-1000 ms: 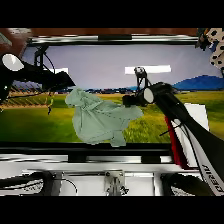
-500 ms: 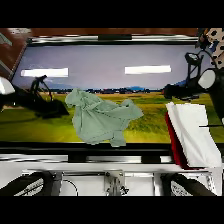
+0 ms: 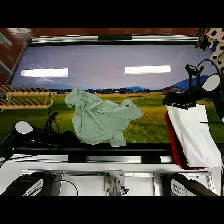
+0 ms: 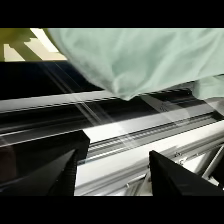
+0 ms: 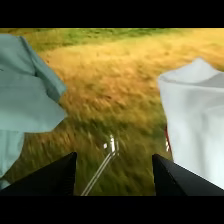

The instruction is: Fold the shirts.

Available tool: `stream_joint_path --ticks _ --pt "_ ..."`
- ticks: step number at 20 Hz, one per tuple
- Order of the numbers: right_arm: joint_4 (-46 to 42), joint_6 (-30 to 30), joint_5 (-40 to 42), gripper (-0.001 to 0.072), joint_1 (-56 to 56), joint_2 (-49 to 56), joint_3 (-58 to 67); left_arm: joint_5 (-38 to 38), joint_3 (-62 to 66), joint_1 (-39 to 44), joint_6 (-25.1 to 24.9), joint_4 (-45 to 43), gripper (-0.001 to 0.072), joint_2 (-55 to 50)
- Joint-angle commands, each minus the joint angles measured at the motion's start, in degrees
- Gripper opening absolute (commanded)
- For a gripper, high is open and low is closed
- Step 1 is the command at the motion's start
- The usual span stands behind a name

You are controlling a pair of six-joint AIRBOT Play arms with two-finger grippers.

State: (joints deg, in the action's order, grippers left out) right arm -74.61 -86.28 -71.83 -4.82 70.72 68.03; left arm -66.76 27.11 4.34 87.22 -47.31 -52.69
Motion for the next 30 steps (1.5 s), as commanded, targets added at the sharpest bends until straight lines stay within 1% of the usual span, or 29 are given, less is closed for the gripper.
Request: stream_joint_path --ticks 1,5,8,9,10,12,13,14,17,18,20,23,25,26,27,28,30 --pt "3.06 0.61 0.02 0.0592 -0.17 2.19 -0.26 9.38 -3.15 3.39 -0.15 3.74 0.0543 -1.18" --pt "5.14 0.63 0.09 0.0592 -0.17 3.89 -0.31 14.08 -3.13 6.95 -0.22 5.77 0.0543 -6.84" --pt "5.33 0.61 0.15 0.0592 -0.17 4.35 -0.31 17.55 -3.13 7.23 -3.41 10.47 0.0543 -9.99" --pt "5.35 0.61 -0.04 0.0592 -0.11 4.48 -0.31 18.64 -3.10 7.23 -4.52 12.44 0.0532 -10.62" --pt "5.11 0.57 0.04 0.0592 0.15 4.72 -0.57 19.37 -3.04 7.23 -4.52 13.11 0.0487 -11.21" --pt "5.09 0.59 0.44 0.0592 1.60 5.60 -1.81 19.71 -2.58 7.17 -4.48 13.11 0.0370 -12.35" --pt "5.11 0.68 0.42 0.0592 2.78 6.36 -2.56 19.34 -2.05 7.10 -4.55 13.07 0.0217 -12.44" --pt "5.18 1.01 0.48 0.0593 4.28 7.39 -3.30 18.60 -1.16 7.10 -5.88 13.07 0.0039 -12.33" --pt "5.95 1.66 3.52 0.0593 8.92 11.30 -3.63 15.61 3.80 7.10 -10.40 12.59 0.0030 -12.31" --pt "6.93 1.68 5.20 0.0593 10.10 12.63 -3.63 15.30 5.44 7.10 -10.71 11.98 0.0030 -12.31" --pt "9.33 2.03 8.68 0.0643 11.93 15.58 -3.63 15.19 8.35 7.04 -10.49 10.08 0.0030 -12.31" --pt "14.08 2.60 11.52 0.0643 13.57 19.28 -3.63 13.55 11.63 6.67 -10.51 9.99 0.0030 -12.31" --pt "14.29 2.49 12.92 0.0641 14.71 20.94 -3.63 13.14 13.77 6.69 -10.51 10.01 0.0030 -12.31" --pt "14.29 2.51 13.40 0.0482 15.06 21.33 -3.63 13.14 14.99 6.69 -10.54 10.01 0.0030 -12.31" --pt "14.43 2.38 13.33 0.0092 15.04 21.16 -3.48 13.14 16.26 6.67 -10.58 9.97 0.0030 -12.28" --pt "14.49 2.19 12.74 0.0072 14.88 20.63 -2.86 13.14 17.92 6.69 -10.82 9.57 0.0030 -12.17" --pt "12.74 7.10 10.67 0.0072 14.56 17.51 -0.13 12.94 23.52 6.71 -14.91 9.07 0.0029 -10.73"
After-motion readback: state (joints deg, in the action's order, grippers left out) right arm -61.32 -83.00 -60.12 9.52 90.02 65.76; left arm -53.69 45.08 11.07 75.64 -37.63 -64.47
